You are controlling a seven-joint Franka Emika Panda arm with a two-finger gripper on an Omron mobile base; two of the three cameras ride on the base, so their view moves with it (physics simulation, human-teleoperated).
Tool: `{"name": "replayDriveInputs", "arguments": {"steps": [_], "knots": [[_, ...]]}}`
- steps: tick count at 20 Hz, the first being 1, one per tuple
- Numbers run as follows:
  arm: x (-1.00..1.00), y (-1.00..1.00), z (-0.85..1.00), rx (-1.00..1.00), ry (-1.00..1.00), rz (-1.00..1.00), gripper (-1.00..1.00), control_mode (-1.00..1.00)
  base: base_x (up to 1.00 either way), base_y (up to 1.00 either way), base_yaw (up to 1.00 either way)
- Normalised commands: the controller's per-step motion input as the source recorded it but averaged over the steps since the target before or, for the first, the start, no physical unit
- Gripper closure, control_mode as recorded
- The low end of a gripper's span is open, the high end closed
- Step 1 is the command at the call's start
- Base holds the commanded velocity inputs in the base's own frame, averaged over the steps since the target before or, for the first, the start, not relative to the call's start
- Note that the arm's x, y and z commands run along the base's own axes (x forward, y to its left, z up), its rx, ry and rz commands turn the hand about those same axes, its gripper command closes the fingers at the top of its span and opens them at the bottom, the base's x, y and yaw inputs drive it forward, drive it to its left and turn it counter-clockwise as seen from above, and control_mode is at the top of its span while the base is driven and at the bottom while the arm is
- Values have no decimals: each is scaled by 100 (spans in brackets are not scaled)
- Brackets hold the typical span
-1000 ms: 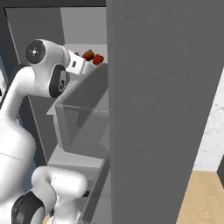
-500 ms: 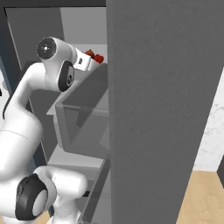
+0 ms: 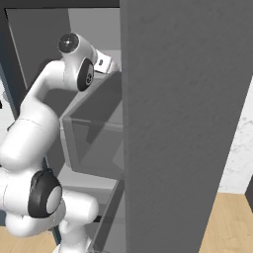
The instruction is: Place one bell pepper and one steak in each tupperware on the nearby counter, to pack two identical lunches.
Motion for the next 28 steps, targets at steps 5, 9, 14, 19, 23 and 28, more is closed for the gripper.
{"name": "replayDriveInputs", "arguments": {"steps": [5,9,14,19,23,28], "knots": [[45,0,-16,-1,5,4,-100,-100,0,0,0],[49,0,-21,-1,3,3,-100,-100,0,0,0],[46,0,-20,-1,0,1,-100,-100,0,0,0],[47,0,-12,0,0,1,-100,-100,0,0,0],[43,0,-14,0,0,1,-100,-100,0,0,0],[31,0,-17,-1,0,0,100,-100,0,0,0]]}}
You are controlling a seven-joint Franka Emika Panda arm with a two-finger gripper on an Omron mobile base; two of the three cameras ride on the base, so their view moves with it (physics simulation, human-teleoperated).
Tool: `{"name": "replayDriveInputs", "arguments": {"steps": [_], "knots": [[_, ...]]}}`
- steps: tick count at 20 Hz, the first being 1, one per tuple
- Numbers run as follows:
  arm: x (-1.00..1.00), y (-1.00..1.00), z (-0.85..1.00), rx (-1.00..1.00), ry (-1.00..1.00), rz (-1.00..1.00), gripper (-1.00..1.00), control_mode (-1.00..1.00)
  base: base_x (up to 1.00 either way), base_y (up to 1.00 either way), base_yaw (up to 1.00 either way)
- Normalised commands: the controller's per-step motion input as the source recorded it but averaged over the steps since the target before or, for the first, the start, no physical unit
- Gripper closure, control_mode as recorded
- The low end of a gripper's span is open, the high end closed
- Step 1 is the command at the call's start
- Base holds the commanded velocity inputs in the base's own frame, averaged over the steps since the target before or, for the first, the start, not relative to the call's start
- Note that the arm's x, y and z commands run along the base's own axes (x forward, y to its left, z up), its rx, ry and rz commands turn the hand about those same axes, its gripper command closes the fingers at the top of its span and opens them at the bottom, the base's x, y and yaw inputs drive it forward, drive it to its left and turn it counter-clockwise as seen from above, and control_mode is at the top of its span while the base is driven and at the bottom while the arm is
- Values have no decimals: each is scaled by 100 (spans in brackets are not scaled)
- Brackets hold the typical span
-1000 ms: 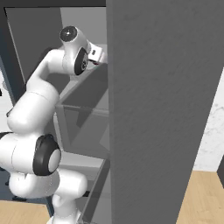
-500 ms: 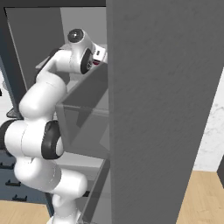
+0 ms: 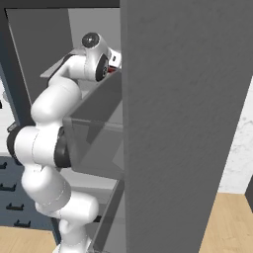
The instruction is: Place one bell pepper and one steak in each tupperware on the nearby counter, to pack two identical lunches.
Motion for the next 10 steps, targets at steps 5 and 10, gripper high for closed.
{"name": "replayDriveInputs", "arguments": {"steps": [5,10], "knots": [[12,-9,-26,-1,0,1,100,-100,0,0,0],[0,-4,-50,-6,0,1,100,-100,0,0,0]]}}
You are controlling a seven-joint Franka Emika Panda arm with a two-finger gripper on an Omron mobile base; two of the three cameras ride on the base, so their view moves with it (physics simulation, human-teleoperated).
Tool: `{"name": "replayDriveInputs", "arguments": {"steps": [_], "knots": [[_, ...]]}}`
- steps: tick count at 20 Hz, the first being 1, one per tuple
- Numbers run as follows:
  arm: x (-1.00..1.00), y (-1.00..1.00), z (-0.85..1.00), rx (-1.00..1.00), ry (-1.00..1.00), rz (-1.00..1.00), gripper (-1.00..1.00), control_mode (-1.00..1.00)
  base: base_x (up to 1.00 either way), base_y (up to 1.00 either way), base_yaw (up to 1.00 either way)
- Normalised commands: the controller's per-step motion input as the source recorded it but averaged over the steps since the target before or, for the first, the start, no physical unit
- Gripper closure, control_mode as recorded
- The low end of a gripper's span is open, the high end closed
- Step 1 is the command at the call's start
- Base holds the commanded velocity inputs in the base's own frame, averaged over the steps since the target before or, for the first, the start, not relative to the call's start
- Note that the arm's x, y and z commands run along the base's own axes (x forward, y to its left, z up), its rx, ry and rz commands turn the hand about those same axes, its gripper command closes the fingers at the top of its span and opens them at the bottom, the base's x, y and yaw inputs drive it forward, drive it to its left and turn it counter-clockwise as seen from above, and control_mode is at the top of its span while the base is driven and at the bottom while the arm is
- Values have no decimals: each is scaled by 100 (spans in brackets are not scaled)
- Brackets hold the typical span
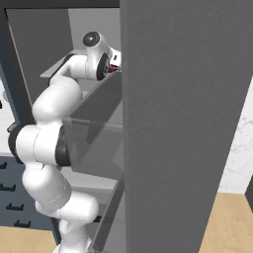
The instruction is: Place one bell pepper and one steak in each tupperware on the nearby counter, to pack two identical lunches.
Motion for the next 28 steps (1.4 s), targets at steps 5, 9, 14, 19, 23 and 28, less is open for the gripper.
{"name": "replayDriveInputs", "arguments": {"steps": [5,9,14,19,23,28], "knots": [[-52,0,-14,-2,-3,4,100,-100,0,0,0],[-100,0,0,0,-1,7,100,-100,0,0,0],[-100,0,0,0,0,10,100,-100,0,0,0],[-100,0,0,-1,0,11,100,-100,0,0,0],[-100,10,-44,-10,0,12,100,-100,0,0,0],[-100,28,-81,-16,-1,11,100,-100,0,0,0]]}}
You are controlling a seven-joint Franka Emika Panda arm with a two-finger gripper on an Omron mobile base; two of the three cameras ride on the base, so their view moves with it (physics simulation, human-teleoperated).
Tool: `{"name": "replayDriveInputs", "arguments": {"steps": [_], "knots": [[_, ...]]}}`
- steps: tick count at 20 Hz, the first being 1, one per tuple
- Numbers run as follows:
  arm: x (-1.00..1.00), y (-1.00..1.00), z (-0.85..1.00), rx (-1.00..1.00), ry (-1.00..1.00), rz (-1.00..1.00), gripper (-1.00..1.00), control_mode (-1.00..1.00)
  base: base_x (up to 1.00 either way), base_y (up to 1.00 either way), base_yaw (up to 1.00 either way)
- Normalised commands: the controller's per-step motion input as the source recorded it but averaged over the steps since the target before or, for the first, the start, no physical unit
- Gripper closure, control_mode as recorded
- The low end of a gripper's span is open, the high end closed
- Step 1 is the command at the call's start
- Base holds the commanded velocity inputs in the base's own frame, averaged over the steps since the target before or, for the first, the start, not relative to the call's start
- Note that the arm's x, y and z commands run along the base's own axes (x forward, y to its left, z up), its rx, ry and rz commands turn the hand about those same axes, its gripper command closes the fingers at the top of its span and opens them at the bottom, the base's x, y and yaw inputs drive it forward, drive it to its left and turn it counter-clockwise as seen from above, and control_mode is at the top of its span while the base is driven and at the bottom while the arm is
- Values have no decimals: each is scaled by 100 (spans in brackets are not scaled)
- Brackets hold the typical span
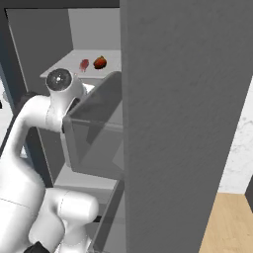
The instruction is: Place one bell pepper and one steak in each tupperware on the nearby counter, to pack two identical lunches.
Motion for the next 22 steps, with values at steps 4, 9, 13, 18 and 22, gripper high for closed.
{"name": "replayDriveInputs", "arguments": {"steps": [4,9,13,18,22], "knots": [[-100,28,-90,-19,0,7,100,-100,0,0,0],[-40,12,-34,-7,0,3,100,100,-60,10,7],[0,0,0,0,0,0,100,100,-100,31,13],[0,0,0,0,0,0,100,100,-76,85,17],[0,0,0,0,0,0,100,100,-8,100,16]]}}
